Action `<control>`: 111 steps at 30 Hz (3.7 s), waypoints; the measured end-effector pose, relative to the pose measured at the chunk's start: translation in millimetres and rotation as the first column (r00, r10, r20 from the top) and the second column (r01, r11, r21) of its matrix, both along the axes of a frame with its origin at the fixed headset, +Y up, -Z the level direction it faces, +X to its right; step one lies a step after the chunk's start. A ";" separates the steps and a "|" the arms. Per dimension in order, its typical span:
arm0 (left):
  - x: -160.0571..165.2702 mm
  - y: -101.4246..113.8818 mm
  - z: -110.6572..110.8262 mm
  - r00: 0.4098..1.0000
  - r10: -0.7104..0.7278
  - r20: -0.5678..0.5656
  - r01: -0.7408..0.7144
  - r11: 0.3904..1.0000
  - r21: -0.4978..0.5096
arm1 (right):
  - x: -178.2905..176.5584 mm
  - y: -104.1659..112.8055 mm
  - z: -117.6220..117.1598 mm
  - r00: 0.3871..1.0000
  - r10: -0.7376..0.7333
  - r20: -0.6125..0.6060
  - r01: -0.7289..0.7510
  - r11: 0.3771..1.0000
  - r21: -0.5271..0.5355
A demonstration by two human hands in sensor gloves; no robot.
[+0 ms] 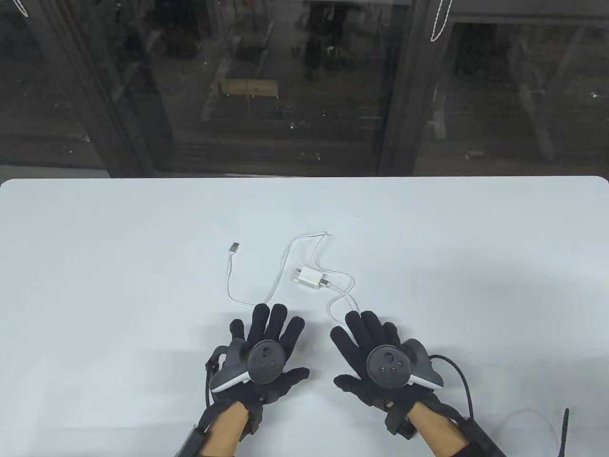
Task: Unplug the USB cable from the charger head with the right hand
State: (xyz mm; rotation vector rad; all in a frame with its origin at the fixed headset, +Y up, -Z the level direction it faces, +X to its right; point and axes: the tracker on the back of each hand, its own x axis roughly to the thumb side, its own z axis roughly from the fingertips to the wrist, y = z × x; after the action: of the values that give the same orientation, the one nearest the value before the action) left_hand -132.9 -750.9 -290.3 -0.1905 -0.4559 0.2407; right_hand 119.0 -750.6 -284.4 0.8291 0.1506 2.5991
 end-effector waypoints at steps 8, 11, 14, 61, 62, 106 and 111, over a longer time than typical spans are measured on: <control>0.5 -3.3 0.5 0.999 0.043 0.001 -0.043 0.998 -0.042 | 1.0 0.7 -0.2 1.000 0.000 0.008 0.000 1.000 -0.015; 1.9 -6.0 1.6 1.000 0.023 -0.009 -0.024 0.998 -0.052 | 1.4 0.2 -0.7 1.000 -0.009 0.009 0.009 1.000 -0.013; 2.6 -6.8 1.7 1.000 0.007 -0.015 -0.008 0.998 -0.058 | 0.9 -1.0 -0.8 1.000 -0.011 0.000 0.011 1.000 -0.023; -50.8 19.5 -6.6 0.952 0.194 -0.235 -0.212 0.976 -0.052 | -27.6 40.5 -63.1 0.982 0.099 0.160 -0.095 0.995 -0.028; -50.9 19.3 -7.4 0.952 0.198 -0.233 -0.217 0.975 -0.057 | -32.3 42.6 -72.6 0.981 0.106 0.166 -0.099 0.994 -0.049; -37.9 9.6 -18.8 0.979 0.107 -0.174 -0.137 0.976 -0.169 | -54.5 92.5 -79.5 0.971 0.144 0.191 -0.184 0.960 0.210; -32.1 9.5 -15.6 0.986 0.090 -0.137 -0.114 0.978 -0.176 | -40.4 87.6 -39.9 0.987 0.065 0.146 -0.099 0.965 0.243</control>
State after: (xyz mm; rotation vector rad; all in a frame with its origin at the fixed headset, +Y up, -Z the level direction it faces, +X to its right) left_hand -165.0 -741.4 -305.9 -0.3307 -0.3152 0.3942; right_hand 78.5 -663.0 -324.3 0.7361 -0.1900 2.7814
